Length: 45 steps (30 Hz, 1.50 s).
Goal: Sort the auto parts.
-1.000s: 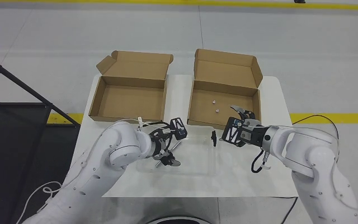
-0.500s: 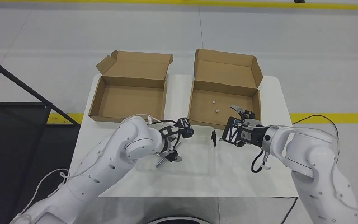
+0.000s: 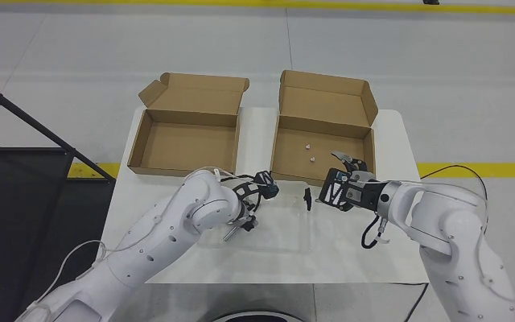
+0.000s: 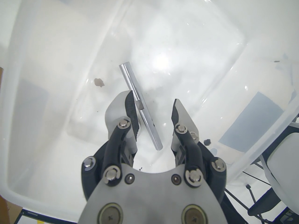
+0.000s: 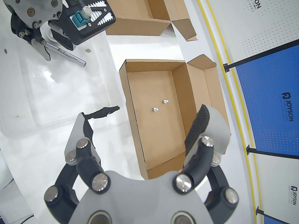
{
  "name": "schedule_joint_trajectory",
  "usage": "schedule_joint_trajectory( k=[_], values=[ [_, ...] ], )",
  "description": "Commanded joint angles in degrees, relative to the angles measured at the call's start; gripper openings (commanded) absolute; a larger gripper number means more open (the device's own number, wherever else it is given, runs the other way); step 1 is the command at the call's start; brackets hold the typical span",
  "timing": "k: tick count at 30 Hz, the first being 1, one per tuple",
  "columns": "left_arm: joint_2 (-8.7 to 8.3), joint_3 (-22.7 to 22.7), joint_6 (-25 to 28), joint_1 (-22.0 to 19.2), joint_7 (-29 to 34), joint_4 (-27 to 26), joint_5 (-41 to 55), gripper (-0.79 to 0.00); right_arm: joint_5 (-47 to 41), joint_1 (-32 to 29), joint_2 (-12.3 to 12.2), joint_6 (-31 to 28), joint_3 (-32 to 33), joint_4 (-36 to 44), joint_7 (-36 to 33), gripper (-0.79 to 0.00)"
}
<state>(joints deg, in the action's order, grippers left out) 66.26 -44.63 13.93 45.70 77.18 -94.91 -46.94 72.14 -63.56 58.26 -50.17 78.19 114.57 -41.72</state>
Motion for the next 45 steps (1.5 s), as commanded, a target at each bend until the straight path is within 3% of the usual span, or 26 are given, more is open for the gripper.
schedule_joint_trajectory(
  k=[1,9,17,32,39,41,45],
  values=[
    [0.15,0.3,-0.3,-0.2,-0.5,0.7,-0.2,-0.409,0.0,0.0,0.0,0.0,0.0,0.0,0.0,0.000],
    [0.85,1.5,-2.6,-0.7,-2.0,3.2,-0.6,-0.385,0.0,0.0,0.0,0.0,0.0,0.0,0.0,0.000],
    [1.50,2.8,-4.0,-1.3,-2.1,5.6,-1.3,-0.416,0.0,0.0,0.0,0.0,0.0,0.0,0.0,0.000],
    [1.93,3.0,-4.5,-1.1,0.0,5.4,-0.3,-0.566,0.0,0.0,0.0,0.0,0.0,0.0,0.0,0.000],
    [1.91,3.1,-4.0,-0.6,1.0,6.0,-0.3,-0.594,0.0,0.0,0.0,0.0,0.0,0.0,0.0,0.000],
    [1.94,3.1,-3.9,-0.5,1.1,6.2,-0.2,-0.619,0.0,0.0,0.0,0.0,0.0,0.0,0.0,0.000],
    [2.01,3.1,-3.7,-0.5,1.0,6.4,0.0,-0.785,0.0,0.0,0.0,0.0,0.0,0.0,0.0,0.000]
  ],
)
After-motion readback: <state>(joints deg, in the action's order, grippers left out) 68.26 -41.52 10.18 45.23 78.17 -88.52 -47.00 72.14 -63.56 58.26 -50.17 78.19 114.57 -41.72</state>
